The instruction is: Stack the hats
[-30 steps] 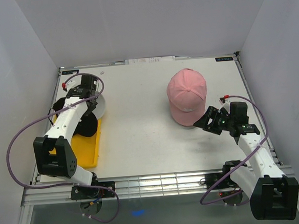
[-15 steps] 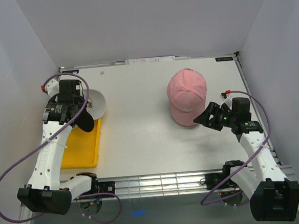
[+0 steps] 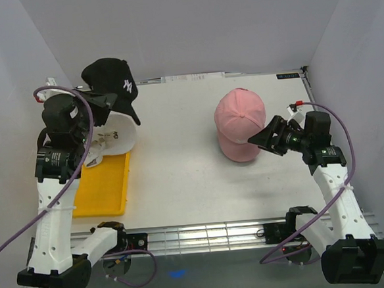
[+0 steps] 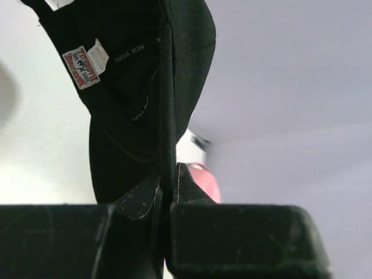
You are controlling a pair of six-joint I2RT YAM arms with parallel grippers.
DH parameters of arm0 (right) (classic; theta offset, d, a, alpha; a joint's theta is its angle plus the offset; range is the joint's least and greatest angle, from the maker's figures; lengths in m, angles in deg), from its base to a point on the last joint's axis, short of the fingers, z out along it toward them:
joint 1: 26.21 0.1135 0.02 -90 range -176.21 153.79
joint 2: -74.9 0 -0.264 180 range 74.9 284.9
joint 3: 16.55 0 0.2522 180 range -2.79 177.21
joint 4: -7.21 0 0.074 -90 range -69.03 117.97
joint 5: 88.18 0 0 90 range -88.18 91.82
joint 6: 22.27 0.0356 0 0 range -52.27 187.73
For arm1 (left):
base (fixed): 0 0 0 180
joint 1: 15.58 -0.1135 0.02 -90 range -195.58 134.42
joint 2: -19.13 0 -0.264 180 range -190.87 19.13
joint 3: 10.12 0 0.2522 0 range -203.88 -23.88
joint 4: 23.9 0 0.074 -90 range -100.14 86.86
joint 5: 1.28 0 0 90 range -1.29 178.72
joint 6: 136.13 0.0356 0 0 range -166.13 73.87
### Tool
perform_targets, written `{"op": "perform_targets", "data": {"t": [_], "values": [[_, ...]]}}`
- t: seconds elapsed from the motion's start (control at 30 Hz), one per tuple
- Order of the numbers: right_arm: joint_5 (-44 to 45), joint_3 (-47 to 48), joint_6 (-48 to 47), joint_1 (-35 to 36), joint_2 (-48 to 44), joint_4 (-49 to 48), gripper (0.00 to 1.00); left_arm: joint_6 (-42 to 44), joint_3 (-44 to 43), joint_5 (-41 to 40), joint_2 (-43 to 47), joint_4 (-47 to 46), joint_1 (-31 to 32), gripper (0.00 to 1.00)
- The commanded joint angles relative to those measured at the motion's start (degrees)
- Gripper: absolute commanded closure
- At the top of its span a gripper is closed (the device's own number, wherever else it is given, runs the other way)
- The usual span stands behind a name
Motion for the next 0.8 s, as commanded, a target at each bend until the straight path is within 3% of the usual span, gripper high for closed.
{"op": "perform_targets", "data": {"t": [0.0,0.07,0.23,0.37,0.47,0.77], "values": [[-4.39,6.16,6.52,0.47,0.63,-3.72,0.27,-10.77,7.18,17.7,1.21,-24.78,1.02,1.0],[-5.44,8.71,8.89,0.73,1.33,-4.6,0.27,-15.08,13.57,18.59,1.65,-38.7,4.43,1.0],[-6.59,16.62,19.17,0.91,3.97,-9.78,0.27,-20.89,16.68,11.83,-3.96,-57.05,18.85,1.0],[-6.5,20.41,27.78,0.91,4.94,-14.95,0.27,-24.93,22.56,6.56,-8.54,-78.89,28.25,1.0],[-6.15,22.78,32.27,2.66,5.73,-16.03,0.26,-28.97,24.68,4.64,-13.02,-88.41,30.63,1.0],[-4.83,21.13,36.32,3.02,4.33,-18.4,0.24,-32.41,27.14,2.25,-19.26,-98.99,34.68,1.0]]}}
